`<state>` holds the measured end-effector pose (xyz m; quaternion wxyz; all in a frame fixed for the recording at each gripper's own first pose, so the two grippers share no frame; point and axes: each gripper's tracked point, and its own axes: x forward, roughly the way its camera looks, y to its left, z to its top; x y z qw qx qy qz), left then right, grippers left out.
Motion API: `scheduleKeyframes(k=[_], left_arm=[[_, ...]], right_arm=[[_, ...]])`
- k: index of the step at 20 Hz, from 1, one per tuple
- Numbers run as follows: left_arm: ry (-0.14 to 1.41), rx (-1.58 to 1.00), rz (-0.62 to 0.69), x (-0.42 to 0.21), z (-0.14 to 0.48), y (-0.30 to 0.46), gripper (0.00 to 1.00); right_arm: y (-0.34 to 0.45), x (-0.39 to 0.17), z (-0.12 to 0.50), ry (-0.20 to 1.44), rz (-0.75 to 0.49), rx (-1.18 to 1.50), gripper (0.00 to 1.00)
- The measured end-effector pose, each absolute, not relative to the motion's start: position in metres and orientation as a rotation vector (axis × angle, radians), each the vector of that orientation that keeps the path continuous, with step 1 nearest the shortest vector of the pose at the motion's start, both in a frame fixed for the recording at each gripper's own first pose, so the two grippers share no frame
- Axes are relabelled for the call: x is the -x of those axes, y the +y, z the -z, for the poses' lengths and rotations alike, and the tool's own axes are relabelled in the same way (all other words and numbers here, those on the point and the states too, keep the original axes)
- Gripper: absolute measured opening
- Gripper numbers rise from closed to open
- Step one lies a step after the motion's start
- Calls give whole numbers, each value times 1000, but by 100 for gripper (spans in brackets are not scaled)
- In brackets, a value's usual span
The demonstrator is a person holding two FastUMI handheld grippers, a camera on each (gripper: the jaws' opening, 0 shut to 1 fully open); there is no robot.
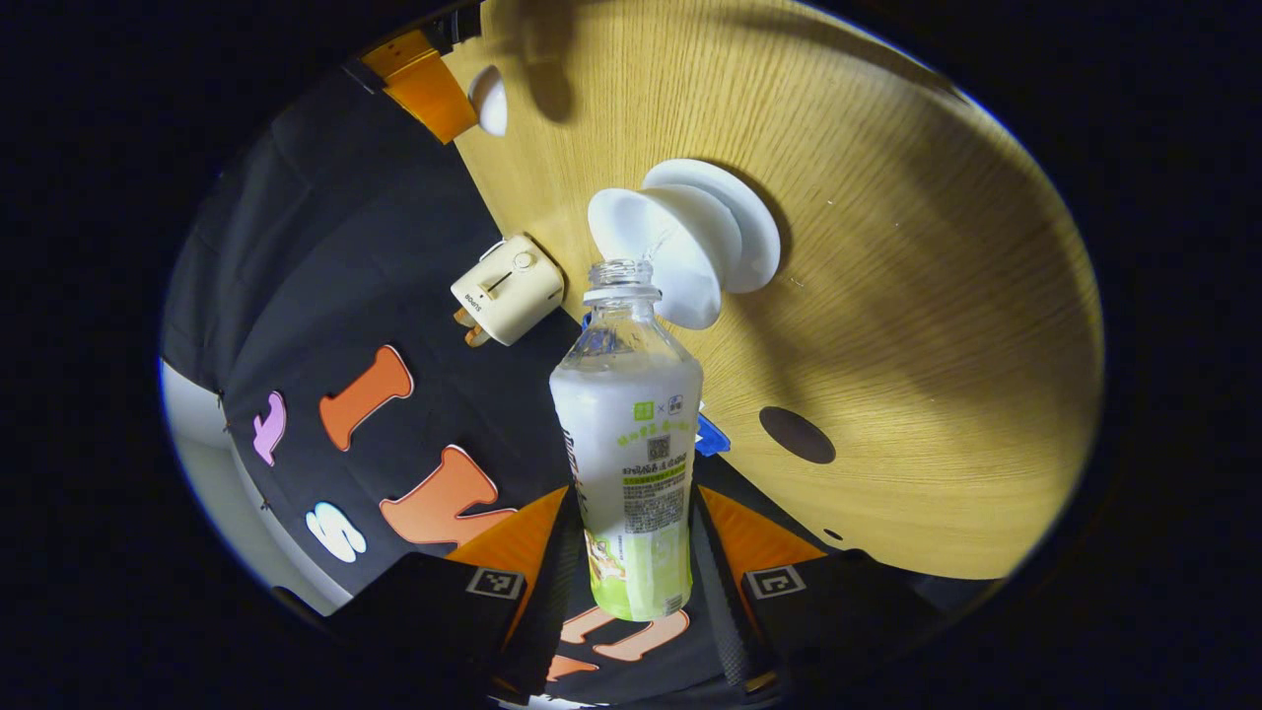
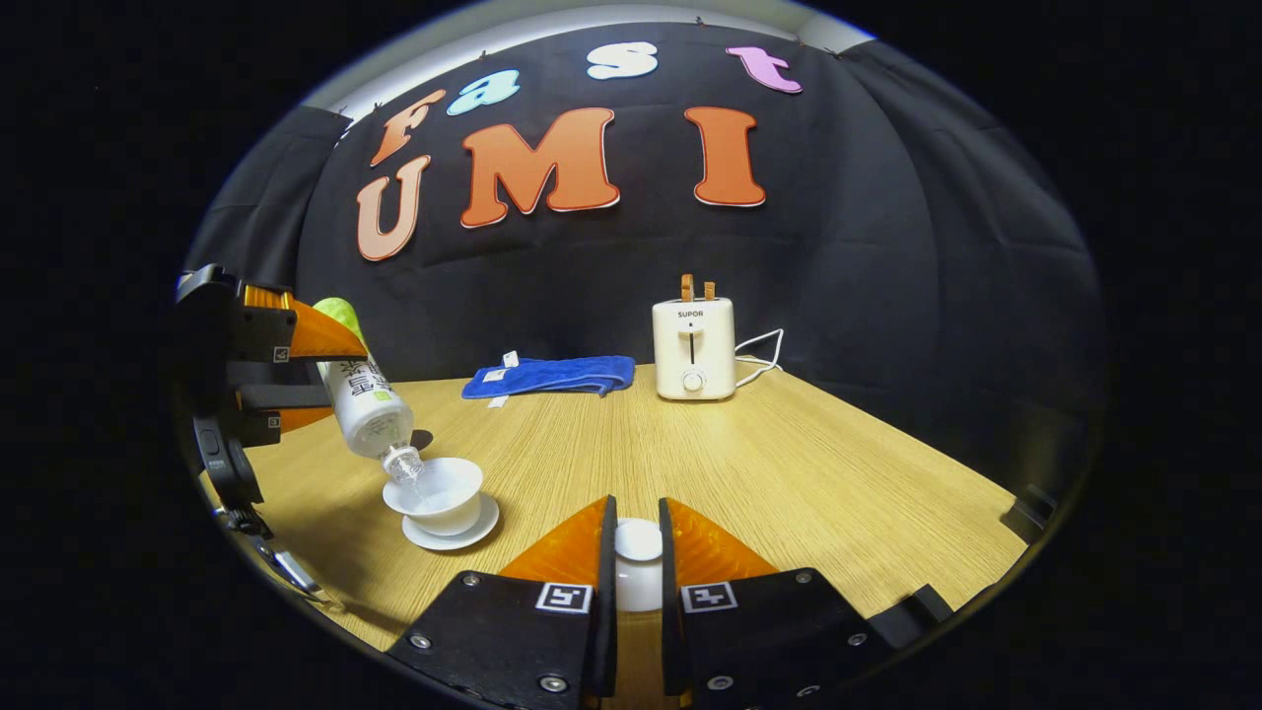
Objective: Open the teacup lid with one hand, grasp the water bottle and pour water into the teacup with the other hand; after pouring, place the water bottle on the coaster and then close the teacup lid.
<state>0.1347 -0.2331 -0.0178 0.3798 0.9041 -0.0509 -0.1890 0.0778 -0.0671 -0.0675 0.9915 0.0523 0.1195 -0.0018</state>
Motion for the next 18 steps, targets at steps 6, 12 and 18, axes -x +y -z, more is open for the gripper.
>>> scheduleKeyframes(k=[6, 12, 18], left_arm=[[-8, -2130, 564, -136, 37, -223, 67], [53, -1862, 531, -134, 47, -213, 67], [121, -1391, 491, -136, 29, -204, 71]], right_arm=[[-67, -78, 68, 244, 5, -98, 19], [-68, -78, 69, 251, 9, -105, 19], [-66, -79, 73, 275, 22, -81, 19]])
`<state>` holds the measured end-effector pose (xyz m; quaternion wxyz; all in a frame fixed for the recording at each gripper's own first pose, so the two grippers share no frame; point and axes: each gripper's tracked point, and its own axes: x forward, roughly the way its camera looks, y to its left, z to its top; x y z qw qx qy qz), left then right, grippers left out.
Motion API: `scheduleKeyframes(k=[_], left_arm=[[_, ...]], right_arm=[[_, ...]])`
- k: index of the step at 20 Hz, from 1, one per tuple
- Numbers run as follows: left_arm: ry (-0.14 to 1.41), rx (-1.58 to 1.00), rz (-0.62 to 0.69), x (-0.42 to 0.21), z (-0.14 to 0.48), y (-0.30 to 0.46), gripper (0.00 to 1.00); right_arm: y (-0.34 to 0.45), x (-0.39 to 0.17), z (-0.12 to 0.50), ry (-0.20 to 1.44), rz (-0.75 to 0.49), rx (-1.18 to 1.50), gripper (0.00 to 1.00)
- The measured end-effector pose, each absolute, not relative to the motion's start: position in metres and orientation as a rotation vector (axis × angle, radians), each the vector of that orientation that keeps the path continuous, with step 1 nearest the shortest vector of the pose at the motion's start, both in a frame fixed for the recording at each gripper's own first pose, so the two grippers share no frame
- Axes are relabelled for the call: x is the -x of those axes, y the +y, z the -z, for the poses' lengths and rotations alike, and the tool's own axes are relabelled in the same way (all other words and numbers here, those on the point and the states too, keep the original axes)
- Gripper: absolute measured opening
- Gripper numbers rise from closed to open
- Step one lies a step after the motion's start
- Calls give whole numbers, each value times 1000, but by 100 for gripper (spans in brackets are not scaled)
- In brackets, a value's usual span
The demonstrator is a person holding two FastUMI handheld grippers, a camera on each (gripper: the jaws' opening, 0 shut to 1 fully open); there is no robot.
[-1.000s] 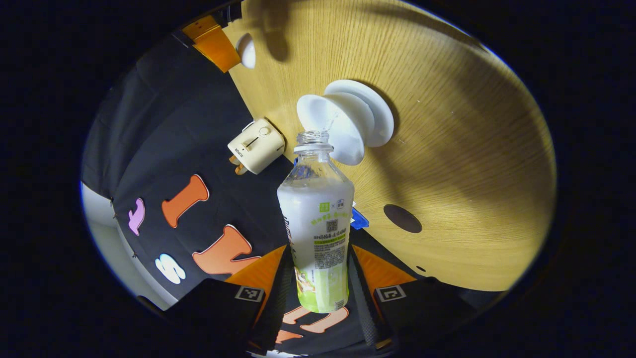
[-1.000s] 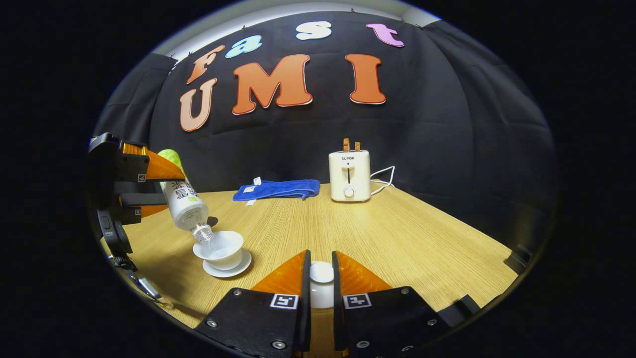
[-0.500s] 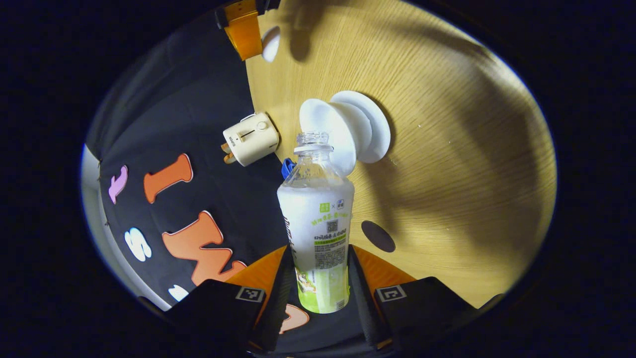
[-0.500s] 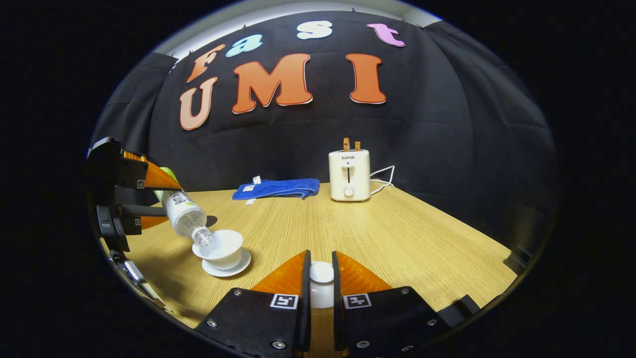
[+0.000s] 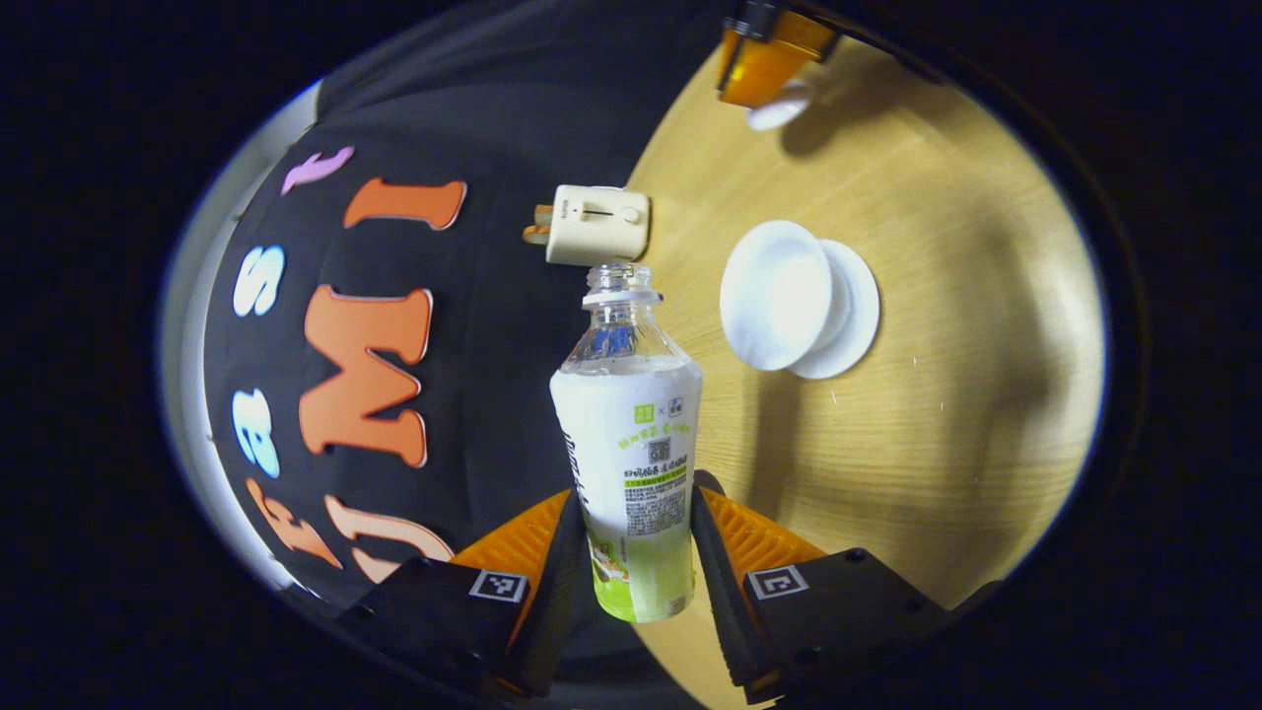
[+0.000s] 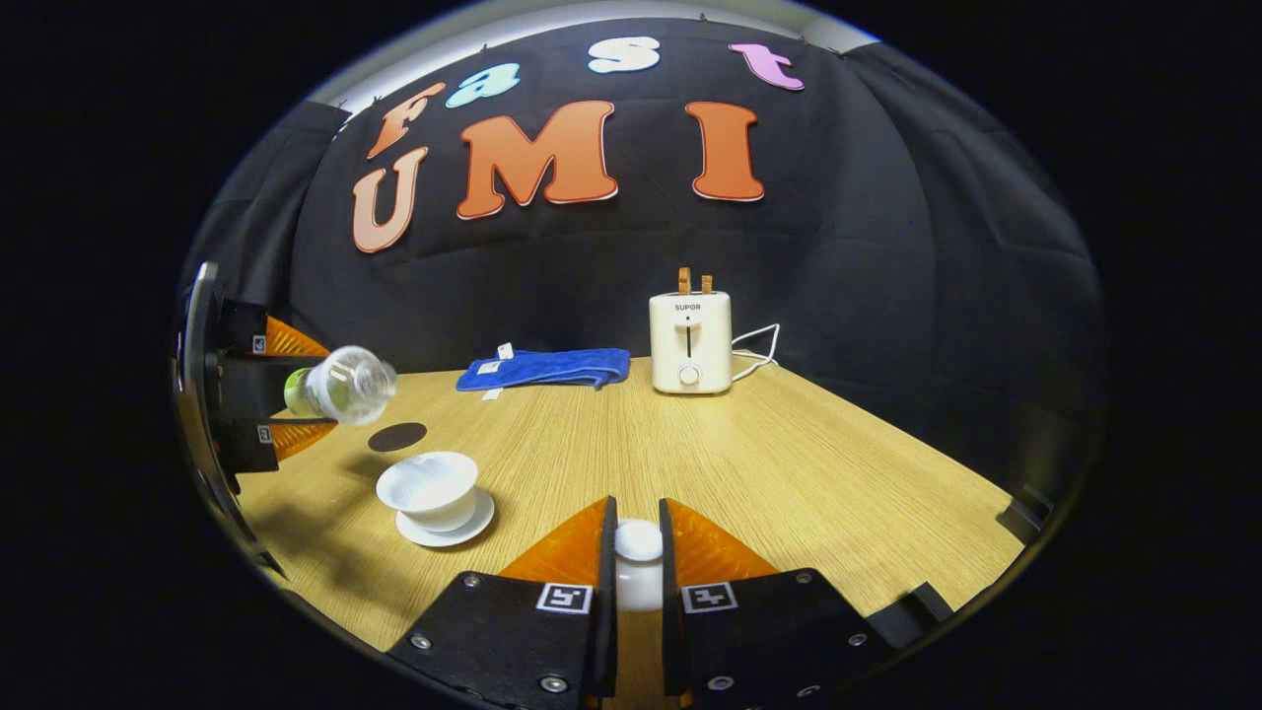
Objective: Open the teacup lid with one hand, grasp the water bottle and pour water into the teacup with the other hand; after pouring, place the water bottle on the coaster and then close the teacup lid.
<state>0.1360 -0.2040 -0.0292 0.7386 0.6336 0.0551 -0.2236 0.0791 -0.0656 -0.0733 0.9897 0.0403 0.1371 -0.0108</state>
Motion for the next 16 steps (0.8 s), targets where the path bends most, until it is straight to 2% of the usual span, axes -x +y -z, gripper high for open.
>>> scheduleKeyframes(k=[1, 2, 3, 6, 7, 8, 10, 12, 13, 15, 16], left_arm=[[126, -1313, 471, -143, 25, -200, 62], [136, -1238, 452, -150, 23, -196, 62], [148, -1163, 441, -156, 22, -191, 66], [177, -934, 416, -180, 25, -177, 66], [179, -868, 407, -186, 24, -173, 62], [178, -808, 398, -194, 22, -170, 66], [170, -727, 354, -205, 15, -155, 63], [161, -610, 326, -223, 11, -150, 70], [171, -539, 321, -232, 14, -148, 63], [188, -390, 304, -245, 13, -143, 66], [193, -313, 301, -253, 13, -142, 63]], right_arm=[[-65, -79, 73, 280, 23, -76, 19], [-64, -79, 74, 284, 23, -74, 19], [-63, -79, 75, 288, 24, -73, 18], [-65, -79, 75, 298, 33, -75, 18], [-64, -80, 76, 299, 35, -70, 19], [-63, -79, 77, 304, 36, -65, 19], [-60, -78, 78, 313, 32, -63, 19], [-57, -77, 77, 316, 28, -62, 18], [-57, -79, 77, 316, 31, -59, 18], [-58, -77, 78, 320, 36, -59, 19], [-58, -76, 77, 319, 37, -64, 18]])
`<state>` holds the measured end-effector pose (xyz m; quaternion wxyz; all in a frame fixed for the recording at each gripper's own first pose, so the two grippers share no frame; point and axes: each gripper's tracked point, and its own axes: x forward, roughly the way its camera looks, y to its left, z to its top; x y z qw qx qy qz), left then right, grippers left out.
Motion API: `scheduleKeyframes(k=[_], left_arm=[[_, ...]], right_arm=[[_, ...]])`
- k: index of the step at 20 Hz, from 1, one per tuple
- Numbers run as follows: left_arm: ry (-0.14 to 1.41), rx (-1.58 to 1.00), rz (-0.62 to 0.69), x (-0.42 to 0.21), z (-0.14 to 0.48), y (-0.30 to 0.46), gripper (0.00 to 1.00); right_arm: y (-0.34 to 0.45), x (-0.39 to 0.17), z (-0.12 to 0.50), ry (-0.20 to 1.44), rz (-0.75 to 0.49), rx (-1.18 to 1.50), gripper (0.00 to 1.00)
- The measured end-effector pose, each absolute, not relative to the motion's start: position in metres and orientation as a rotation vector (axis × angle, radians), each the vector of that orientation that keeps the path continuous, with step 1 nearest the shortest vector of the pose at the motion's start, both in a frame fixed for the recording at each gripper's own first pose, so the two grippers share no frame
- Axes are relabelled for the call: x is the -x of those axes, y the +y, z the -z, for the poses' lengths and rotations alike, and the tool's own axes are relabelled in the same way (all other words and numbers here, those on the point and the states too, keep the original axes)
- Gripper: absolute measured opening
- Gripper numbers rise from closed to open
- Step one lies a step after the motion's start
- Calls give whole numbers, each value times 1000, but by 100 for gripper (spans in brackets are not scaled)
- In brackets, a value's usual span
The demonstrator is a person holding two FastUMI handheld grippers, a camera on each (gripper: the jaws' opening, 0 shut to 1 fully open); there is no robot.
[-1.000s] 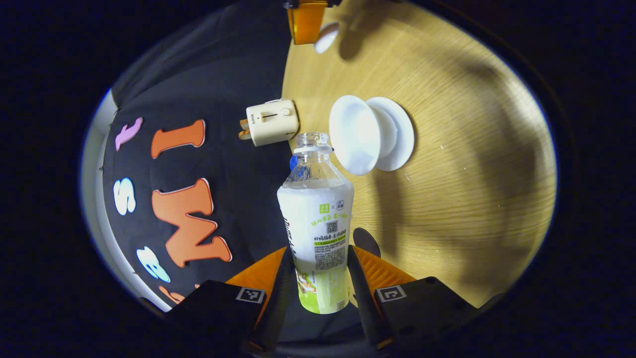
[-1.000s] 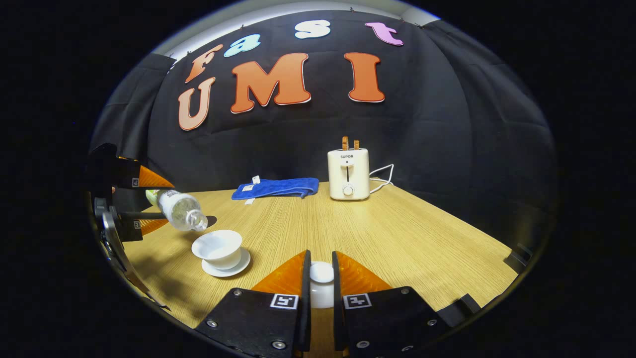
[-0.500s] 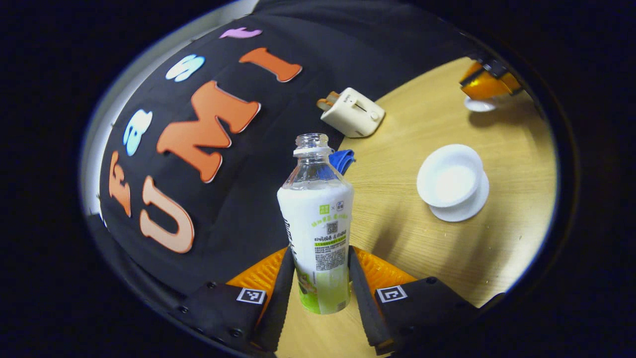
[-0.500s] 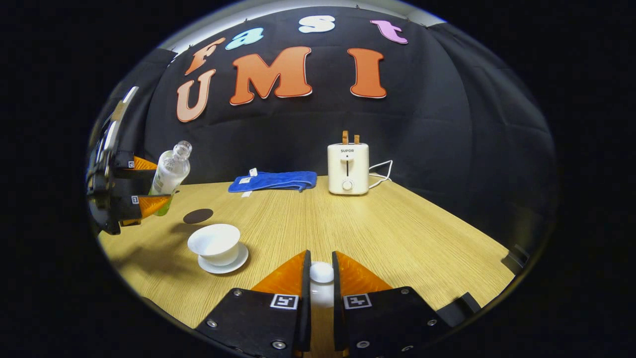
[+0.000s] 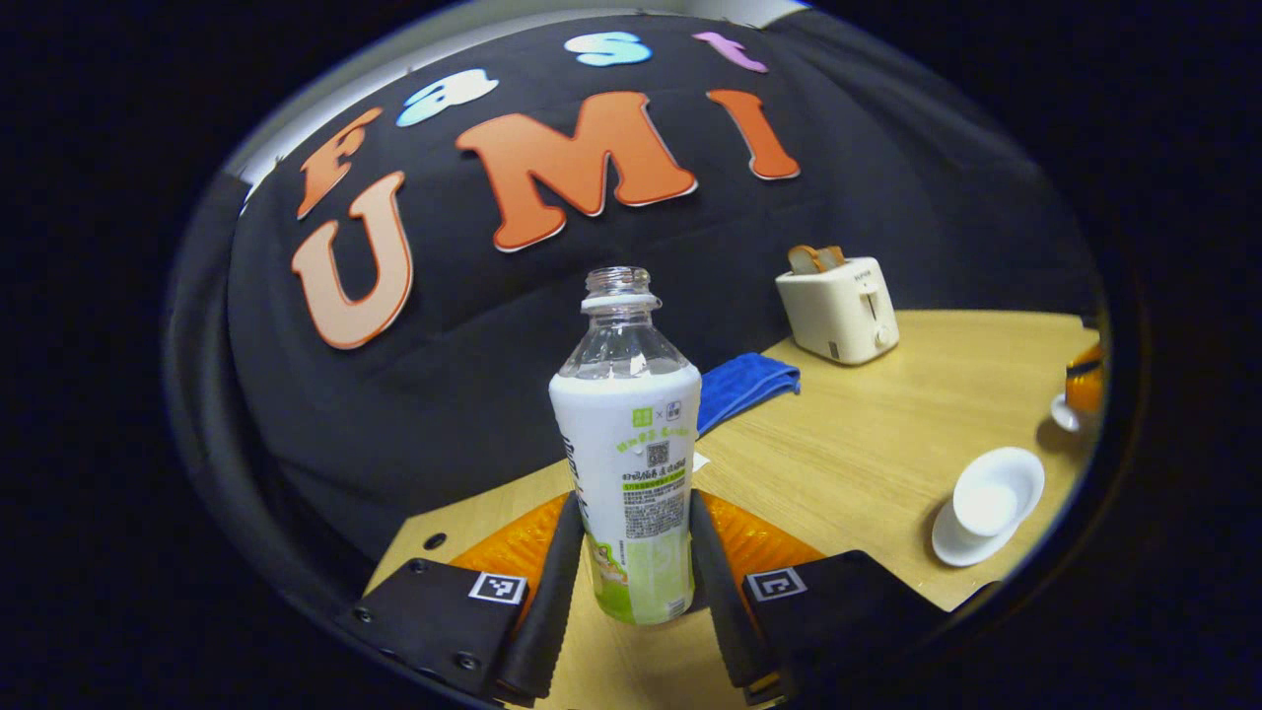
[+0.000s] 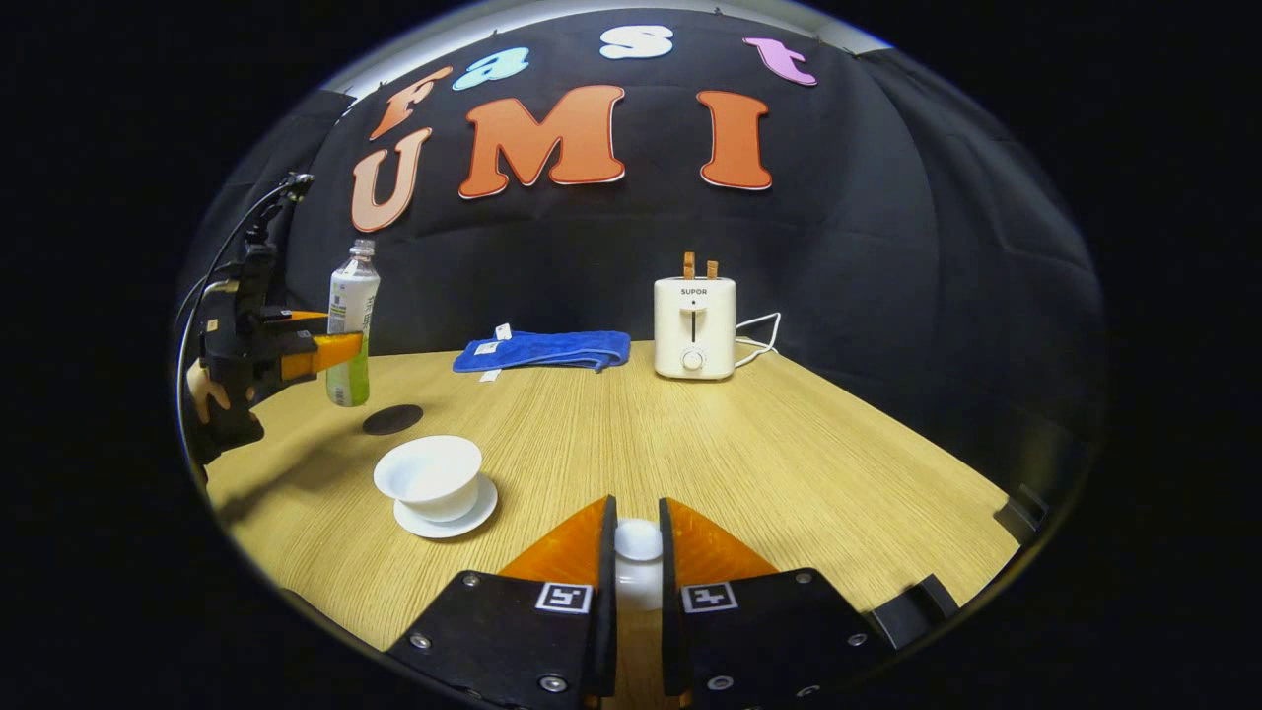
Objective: Open the teacup lid with one hand, grasp the water bottle and pour water into the teacup with the other hand; after pouring, place the water bottle on the coaster and then close the teacup lid.
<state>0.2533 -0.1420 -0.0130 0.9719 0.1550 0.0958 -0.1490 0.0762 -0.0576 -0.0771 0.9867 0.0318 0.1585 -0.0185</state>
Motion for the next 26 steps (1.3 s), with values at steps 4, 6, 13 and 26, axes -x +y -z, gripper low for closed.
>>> scheduleKeyframes(k=[4, 6, 13, 26], left_arm=[[231, -106, 276, -284, 22, -136, 64], [238, -62, 275, -289, 31, -131, 64], [274, -34, 301, -292, 55, -139, 70], [270, -102, 311, -283, 69, -142, 74]], right_arm=[[-58, -75, 79, 328, 45, -58, 18], [-58, -77, 79, 330, 46, -58, 18], [-57, -79, 79, 335, 51, -52, 19], [-57, -79, 80, 335, 65, -50, 19]])
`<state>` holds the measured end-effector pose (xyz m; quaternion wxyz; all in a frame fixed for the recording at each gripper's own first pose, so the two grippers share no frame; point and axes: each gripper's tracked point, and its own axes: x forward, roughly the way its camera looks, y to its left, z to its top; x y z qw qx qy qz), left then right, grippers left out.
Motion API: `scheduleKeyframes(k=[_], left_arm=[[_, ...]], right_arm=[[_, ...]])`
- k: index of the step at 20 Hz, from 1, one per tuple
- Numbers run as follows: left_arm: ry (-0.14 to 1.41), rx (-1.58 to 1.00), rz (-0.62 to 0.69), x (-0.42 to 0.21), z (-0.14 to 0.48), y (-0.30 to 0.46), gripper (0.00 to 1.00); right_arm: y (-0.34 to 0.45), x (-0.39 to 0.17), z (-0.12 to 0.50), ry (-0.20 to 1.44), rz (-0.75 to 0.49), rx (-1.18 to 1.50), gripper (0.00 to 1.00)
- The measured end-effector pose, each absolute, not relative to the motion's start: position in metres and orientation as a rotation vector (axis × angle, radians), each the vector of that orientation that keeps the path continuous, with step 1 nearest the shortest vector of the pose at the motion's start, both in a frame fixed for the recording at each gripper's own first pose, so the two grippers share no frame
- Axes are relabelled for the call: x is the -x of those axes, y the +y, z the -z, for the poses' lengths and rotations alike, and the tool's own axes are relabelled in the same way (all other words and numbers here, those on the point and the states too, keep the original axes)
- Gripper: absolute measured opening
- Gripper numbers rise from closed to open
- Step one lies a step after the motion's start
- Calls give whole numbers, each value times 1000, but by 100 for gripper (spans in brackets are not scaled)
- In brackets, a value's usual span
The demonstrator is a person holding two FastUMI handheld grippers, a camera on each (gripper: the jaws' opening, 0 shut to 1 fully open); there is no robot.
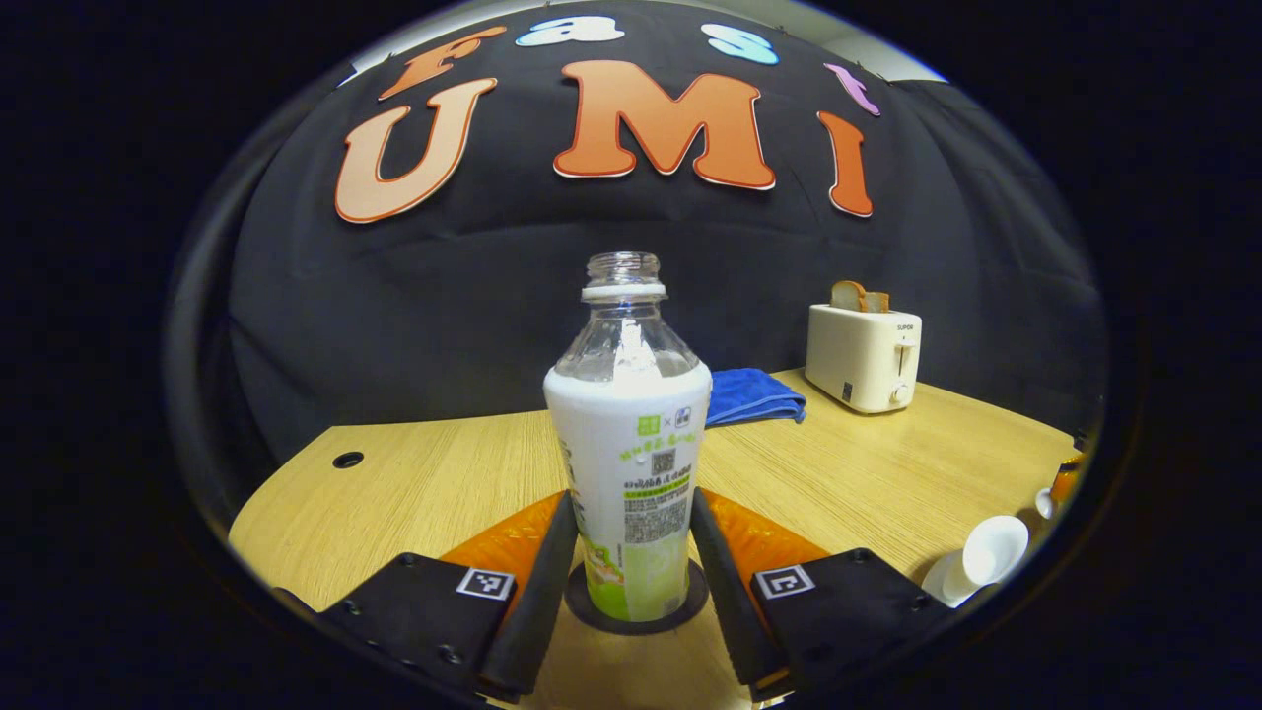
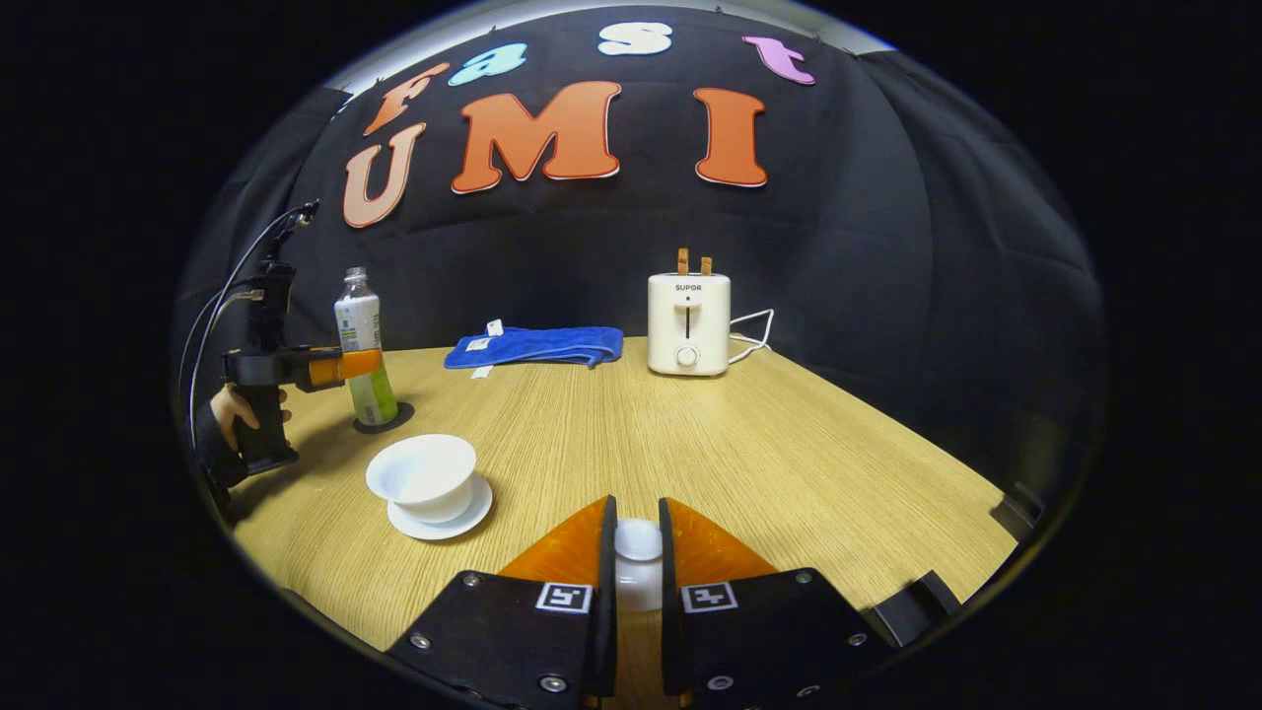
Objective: Open the teacup lid with one hand, grasp the water bottle and pour water into the teacup with the other hand; after pouring, place the water bottle on the coaster and then close the teacup lid.
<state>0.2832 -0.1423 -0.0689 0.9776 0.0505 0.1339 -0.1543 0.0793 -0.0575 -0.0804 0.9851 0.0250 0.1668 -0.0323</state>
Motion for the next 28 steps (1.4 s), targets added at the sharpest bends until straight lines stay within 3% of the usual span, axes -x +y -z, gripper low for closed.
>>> scheduleKeyframes(k=[6, 8, 12, 16, 19, 24, 28], left_arm=[[294, -78, 320, -269, 81, -136, 85], [291, -74, 321, -257, 83, -131, 100], [224, -44, 289, -221, 73, -109, 99], [124, -117, 147, -192, 57, -56, 100], [39, -34, 109, -170, 41, -32, 100], [49, -53, 68, -153, 42, -15, 100], [58, -52, 27, -150, 42, -4, 100]], right_arm=[[-60, -79, 80, 337, 80, -54, 19], [-62, -79, 81, 339, 87, -52, 19], [-65, -81, 82, 349, 108, -51, 19], [-54, -89, 83, 369, 105, -53, 18], [-29, -94, 54, 313, 69, -20, 18], [16, -110, 7, 217, -2, -5, 18], [55, -123, 13, 214, -79, 2, 18]])
